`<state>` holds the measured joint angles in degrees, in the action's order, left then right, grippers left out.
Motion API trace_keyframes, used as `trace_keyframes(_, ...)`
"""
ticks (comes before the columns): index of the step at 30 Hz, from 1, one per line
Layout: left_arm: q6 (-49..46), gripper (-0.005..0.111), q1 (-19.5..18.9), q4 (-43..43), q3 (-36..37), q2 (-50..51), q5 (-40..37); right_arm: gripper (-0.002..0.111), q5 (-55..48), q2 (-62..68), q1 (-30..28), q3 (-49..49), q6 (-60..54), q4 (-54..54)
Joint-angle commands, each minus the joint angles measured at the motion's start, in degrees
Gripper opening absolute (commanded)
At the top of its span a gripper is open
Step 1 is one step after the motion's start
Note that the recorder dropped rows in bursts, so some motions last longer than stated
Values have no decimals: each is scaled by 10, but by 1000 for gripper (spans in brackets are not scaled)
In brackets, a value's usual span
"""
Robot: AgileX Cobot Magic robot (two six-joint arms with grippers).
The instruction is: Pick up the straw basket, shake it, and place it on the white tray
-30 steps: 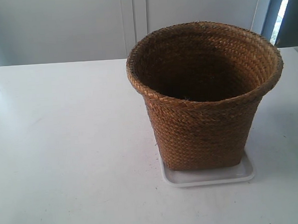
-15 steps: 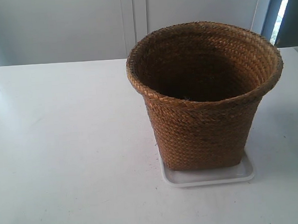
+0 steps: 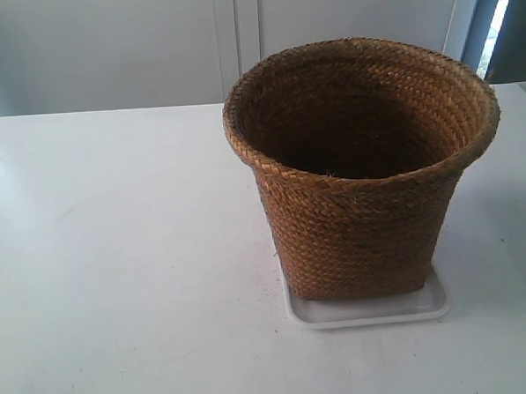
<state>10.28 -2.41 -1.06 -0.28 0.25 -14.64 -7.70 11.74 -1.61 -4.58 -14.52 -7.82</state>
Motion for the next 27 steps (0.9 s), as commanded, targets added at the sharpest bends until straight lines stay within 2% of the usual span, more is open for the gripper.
trace_keyframes(1,2,0,4,-1,3,-3,1,27,16,-87,-1,46,6,-3)
trace_keyframes(7,2,0,4,-1,3,-3,1,27,-81,-117,-1,46,9,-3)
trace_keyframes(14,2,0,4,-1,3,-3,2,27,-80,-117,-1,46,43,-6)
trace_keyframes(19,2,0,4,-1,3,-3,2,27,-106,-117,-1,46,58,-103)
trace_keyframes(27,2,0,4,-1,3,-3,1,27,-102,-117,-1,46,58,-106)
